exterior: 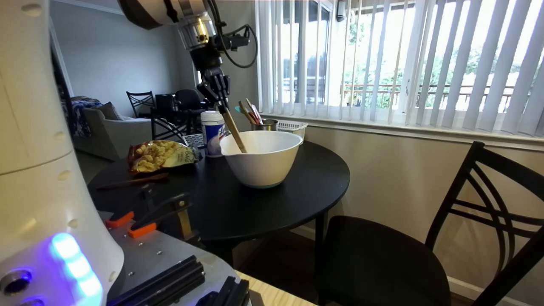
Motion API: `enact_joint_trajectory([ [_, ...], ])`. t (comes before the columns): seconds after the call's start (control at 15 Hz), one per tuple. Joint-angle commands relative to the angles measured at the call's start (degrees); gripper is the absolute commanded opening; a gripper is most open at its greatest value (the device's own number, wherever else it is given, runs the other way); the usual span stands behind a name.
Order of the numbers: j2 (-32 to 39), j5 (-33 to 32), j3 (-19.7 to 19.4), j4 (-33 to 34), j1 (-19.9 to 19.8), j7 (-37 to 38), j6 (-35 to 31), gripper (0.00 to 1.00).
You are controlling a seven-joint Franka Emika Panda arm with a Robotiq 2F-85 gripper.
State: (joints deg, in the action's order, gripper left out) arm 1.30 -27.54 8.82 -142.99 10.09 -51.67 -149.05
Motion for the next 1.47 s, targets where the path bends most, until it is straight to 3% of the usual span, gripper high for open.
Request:
enact_joint_trajectory([
  [0.0,2.94,3.27,2.00,0.03,1.00,-1.33,-2.78,0.06],
  [0.53,6.83,5.79,3.48,2.06,0.53,-0.87,-7.36,0.06],
  [1.07,10.90,19.07,6.90,3.13,-2.47,-5.36,-15.45,0.06],
  [1.4,11.65,20.70,4.89,4.79,-2.15,5.60,-17.81,0.06],
])
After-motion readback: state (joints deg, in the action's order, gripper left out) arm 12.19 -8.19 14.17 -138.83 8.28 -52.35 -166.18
